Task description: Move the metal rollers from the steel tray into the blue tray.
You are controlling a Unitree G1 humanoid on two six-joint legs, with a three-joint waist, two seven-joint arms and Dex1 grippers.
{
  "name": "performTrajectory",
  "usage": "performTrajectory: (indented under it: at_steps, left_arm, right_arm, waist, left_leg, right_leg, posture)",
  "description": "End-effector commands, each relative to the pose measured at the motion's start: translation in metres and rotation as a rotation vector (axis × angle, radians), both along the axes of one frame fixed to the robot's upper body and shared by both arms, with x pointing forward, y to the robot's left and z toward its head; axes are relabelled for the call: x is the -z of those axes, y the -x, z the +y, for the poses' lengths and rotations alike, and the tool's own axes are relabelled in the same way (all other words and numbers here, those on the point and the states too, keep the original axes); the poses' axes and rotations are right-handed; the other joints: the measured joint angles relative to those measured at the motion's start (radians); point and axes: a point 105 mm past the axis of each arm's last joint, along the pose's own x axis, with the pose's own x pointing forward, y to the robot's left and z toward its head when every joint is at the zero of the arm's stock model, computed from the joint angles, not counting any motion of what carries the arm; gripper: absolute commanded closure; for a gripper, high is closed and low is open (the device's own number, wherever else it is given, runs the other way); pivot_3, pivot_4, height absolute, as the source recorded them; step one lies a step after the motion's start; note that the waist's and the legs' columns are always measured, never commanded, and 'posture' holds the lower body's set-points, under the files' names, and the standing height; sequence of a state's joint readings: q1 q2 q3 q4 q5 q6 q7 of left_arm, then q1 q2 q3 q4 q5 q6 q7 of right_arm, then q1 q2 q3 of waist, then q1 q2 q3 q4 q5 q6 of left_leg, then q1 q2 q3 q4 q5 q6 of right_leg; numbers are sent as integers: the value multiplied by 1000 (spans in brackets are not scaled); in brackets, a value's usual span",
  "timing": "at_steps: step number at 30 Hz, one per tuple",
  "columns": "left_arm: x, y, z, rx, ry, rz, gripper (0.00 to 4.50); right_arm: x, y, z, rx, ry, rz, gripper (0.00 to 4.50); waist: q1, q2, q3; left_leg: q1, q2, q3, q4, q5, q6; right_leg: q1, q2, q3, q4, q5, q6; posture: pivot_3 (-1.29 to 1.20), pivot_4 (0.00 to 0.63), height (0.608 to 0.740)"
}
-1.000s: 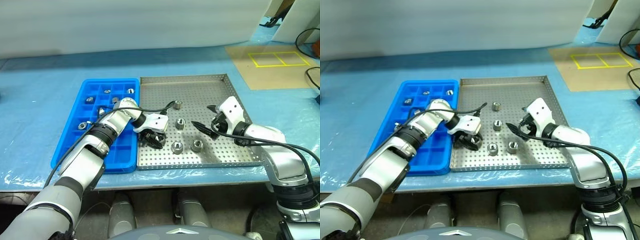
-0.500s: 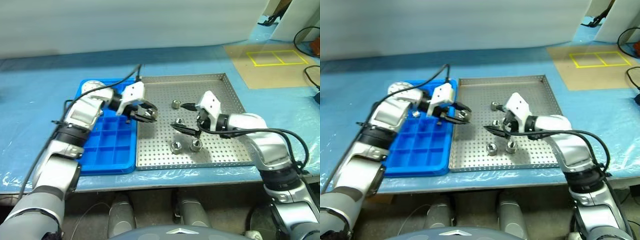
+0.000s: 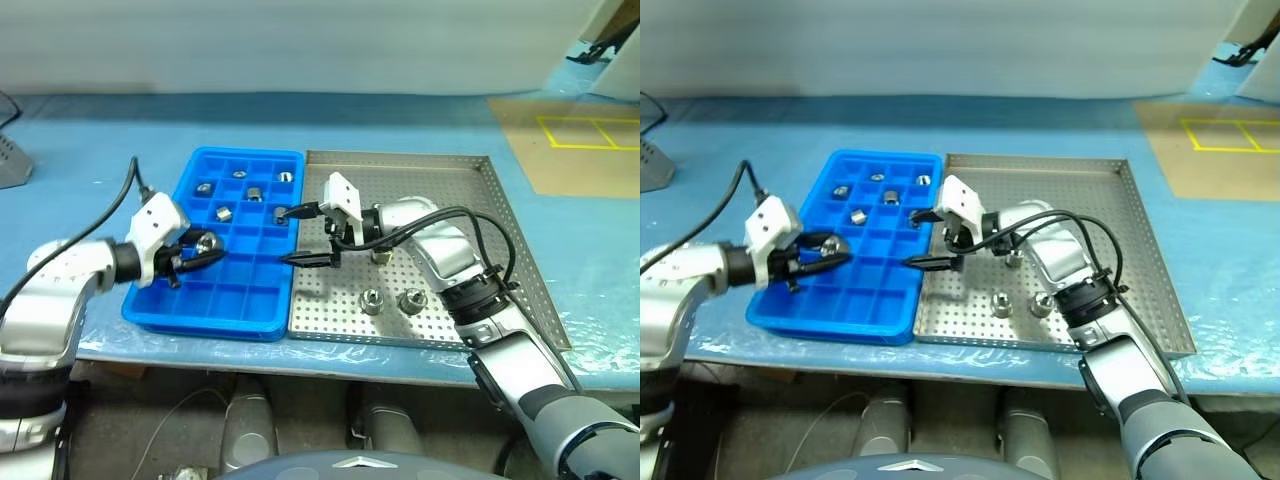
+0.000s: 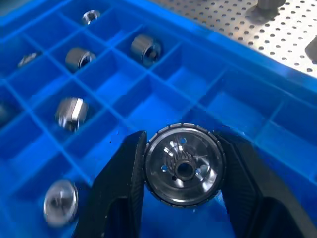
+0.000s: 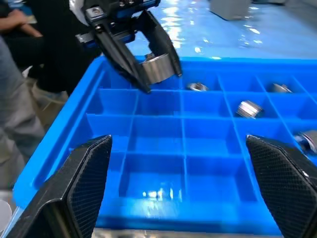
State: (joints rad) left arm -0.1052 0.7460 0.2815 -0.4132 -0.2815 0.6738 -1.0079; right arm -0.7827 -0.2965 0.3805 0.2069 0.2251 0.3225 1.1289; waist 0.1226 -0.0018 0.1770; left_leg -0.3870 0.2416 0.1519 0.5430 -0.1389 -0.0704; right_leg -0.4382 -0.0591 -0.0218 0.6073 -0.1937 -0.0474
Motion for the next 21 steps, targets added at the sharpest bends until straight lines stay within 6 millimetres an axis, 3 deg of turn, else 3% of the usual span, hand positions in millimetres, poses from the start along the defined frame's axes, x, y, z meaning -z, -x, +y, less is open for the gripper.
performTrajectory:
  at_steps: [1, 10, 21]
  left_arm:
    - [-13, 19, 6, -65, -3, -57, 2754]
    - [-1, 38, 34, -276, -22, -48, 2754]
    - [18, 30, 33, -352, -1, -39, 2754]
  right_arm:
    - [-2, 6, 14, -89, 10, -50, 0]
    - [-5, 9, 24, -156, 5, -71, 0]
    - [0, 5, 18, -129, 34, -76, 0]
  waist:
    - [10, 0, 0]
    - [54, 0, 0]
    - [62, 0, 0]
  left_leg:
    - [0, 0, -1, 0, 0, 0]
    - [1, 0, -3, -1, 0, 0]
    - [1, -1, -3, -1, 0, 0]
  right_leg:
    - [1, 0, -1, 0, 0, 0]
    - [2, 0, -1, 1, -4, 7]
    - [1, 0, 0, 1, -4, 7]
  posture:
    - [345, 150, 740]
    - [403, 150, 740]
    - [389, 150, 740]
